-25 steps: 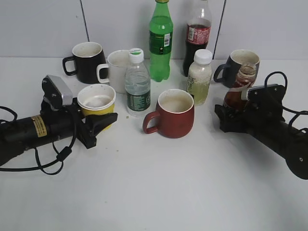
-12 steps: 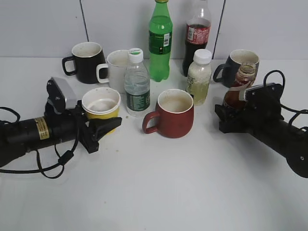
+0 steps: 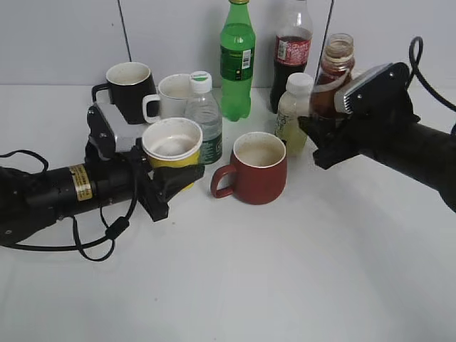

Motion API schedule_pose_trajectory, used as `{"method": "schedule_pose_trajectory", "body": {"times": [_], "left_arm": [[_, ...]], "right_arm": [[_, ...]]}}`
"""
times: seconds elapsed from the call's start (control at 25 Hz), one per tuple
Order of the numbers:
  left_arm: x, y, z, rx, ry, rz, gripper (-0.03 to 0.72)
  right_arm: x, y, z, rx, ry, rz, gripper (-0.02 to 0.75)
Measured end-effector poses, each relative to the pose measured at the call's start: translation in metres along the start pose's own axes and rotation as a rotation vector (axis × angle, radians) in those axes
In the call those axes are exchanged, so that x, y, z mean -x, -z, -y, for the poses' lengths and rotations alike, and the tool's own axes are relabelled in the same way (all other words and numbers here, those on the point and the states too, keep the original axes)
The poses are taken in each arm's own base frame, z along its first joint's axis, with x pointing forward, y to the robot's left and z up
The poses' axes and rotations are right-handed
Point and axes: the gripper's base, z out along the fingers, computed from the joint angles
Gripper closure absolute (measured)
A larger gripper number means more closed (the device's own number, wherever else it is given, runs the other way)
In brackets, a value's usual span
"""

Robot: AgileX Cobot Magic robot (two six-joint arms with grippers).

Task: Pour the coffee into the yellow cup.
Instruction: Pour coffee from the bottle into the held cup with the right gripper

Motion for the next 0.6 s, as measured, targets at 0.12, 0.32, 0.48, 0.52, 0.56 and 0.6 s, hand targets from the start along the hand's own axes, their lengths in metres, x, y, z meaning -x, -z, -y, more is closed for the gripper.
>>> {"method": "schedule_pose_trajectory", "body": {"times": [0.12, 0.32, 0.48, 0.52, 0.56, 0.6], "left_arm": [[0.010, -0.002, 0.005, -0.016, 0.011, 0.022, 0.309], [0.013, -0.009, 0.017, -0.059, 0.015, 0.025, 0.309], [0.016, -0.018, 0.027, -0.100, 0.018, 0.022, 0.309], [0.018, -0.022, 0.028, -0.106, 0.016, 0.013, 0.309], [0.018, -0.025, 0.029, -0.113, 0.009, 0.003, 0.309], [0.018, -0.027, 0.030, -0.115, 0.007, -0.006, 0.309]], "right_arm": [[0.020, 0.000, -0.017, 0.055, 0.101, 0.029, 0.228], [0.041, -0.014, -0.040, 0.133, 0.269, 0.008, 0.228], [0.053, -0.023, -0.046, 0.146, 0.416, 0.012, 0.228], [0.054, -0.024, -0.046, 0.145, 0.453, 0.015, 0.228], [0.054, -0.024, -0.045, 0.145, 0.490, 0.013, 0.228], [0.054, -0.025, -0.045, 0.144, 0.521, 0.009, 0.228]]}}
